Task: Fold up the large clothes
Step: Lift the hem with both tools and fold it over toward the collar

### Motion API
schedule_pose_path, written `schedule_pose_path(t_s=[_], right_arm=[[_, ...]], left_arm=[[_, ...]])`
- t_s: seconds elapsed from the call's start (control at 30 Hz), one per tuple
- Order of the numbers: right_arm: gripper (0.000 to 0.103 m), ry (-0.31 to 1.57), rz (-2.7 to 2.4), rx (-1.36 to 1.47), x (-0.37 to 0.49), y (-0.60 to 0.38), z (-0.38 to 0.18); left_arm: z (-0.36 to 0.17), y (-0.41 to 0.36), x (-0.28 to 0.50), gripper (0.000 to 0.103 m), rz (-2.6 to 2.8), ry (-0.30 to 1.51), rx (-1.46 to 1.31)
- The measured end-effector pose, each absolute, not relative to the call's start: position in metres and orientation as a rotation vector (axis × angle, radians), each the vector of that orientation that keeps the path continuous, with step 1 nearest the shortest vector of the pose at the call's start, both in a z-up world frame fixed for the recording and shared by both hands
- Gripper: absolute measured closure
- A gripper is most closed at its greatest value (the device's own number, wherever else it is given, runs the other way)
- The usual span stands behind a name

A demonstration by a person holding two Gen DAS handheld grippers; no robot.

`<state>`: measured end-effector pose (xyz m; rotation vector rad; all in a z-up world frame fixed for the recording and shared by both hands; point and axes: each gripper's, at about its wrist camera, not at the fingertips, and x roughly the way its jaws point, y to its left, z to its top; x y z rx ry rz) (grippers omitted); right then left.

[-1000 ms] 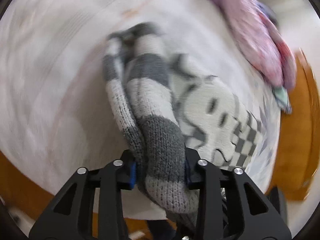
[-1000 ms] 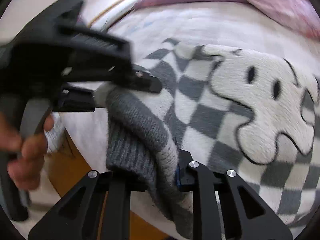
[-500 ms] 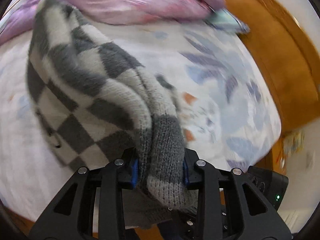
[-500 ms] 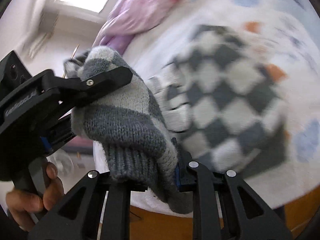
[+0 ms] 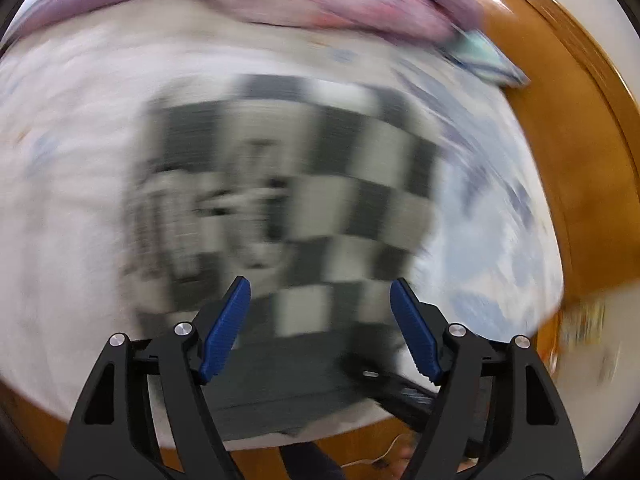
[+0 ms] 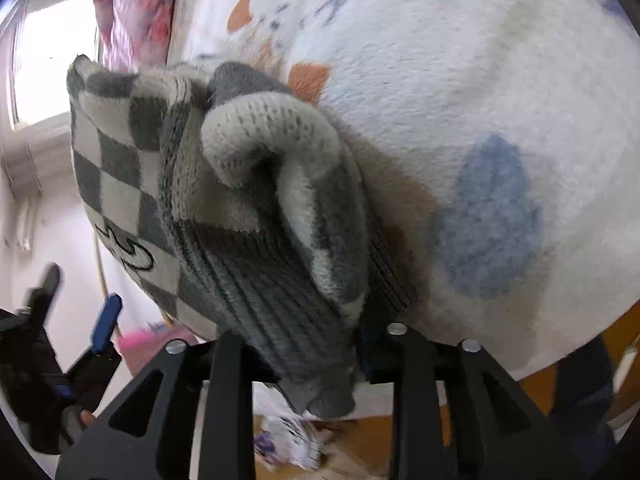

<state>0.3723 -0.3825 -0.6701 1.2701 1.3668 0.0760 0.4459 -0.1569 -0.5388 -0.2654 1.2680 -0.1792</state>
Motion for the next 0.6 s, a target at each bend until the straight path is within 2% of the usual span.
schedule_pose_path(t_s=[0.13,0.23,0.3,0.4,0.5,0.6], right_arm=[[0.067,1.459,0.062,1.253,0.376,-0.402,-0.652],[0.069,1.438,0.117,1.053,0.386,-0.417,-0.605],[0.083,1.382,0.173,0.943,0.403,-0.424,-0.579],[0.092,1.239,0.273,0.739,0.44,-0.409,-0.521],[0.093,1.152,0.367,0.609,0.491,-0.375,-0.492],[0.093,1.147,0.397,0.512,0.539,-0.346,-0.495]], left_arm=[[-0.558,-0.109,0.444,0.029,0.018,1.33,-0.241],[-0.559,-0.089,0.443,0.029,0.059,1.331,-0.254],[-0.551,-0.081,0.446,0.029,0.061,1.306,-0.299],[-0.542,-0.086,0.462,0.028,0.048,1.262,-0.275],[-0.541,-0.092,0.485,0.027,0.017,1.253,-0.254],[-0.538,-0.099,0.513,0.027,0.017,1.254,-0.214]])
